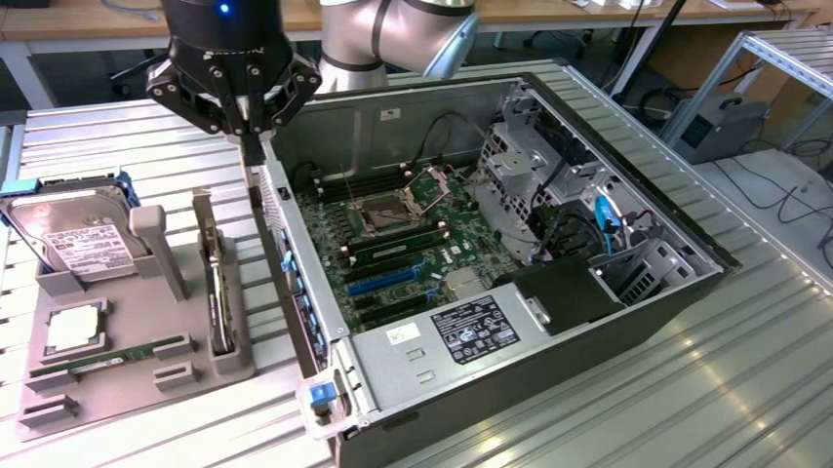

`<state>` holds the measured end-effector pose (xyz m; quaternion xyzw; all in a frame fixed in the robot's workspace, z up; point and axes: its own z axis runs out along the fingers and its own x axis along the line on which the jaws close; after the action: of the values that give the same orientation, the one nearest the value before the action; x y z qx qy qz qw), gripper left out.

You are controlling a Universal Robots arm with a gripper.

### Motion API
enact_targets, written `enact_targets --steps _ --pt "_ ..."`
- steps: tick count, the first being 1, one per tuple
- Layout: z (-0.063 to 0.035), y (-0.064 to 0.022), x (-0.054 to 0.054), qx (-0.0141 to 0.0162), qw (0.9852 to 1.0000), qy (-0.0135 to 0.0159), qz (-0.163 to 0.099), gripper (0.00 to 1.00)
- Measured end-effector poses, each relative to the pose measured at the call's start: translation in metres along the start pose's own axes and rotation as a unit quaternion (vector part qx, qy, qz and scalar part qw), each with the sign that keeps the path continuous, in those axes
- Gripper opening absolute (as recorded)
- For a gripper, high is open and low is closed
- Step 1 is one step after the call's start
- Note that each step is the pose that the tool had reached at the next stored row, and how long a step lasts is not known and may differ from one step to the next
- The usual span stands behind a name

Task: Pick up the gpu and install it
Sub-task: 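Reach for the gpu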

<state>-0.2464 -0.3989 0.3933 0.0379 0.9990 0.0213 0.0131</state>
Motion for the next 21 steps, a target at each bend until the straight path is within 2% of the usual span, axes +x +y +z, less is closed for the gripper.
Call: enact_targets --steps 21 --pt "-0.0002 -0.0005 0.0063 0.0000 1.0000 0.0000 0.000 0.11"
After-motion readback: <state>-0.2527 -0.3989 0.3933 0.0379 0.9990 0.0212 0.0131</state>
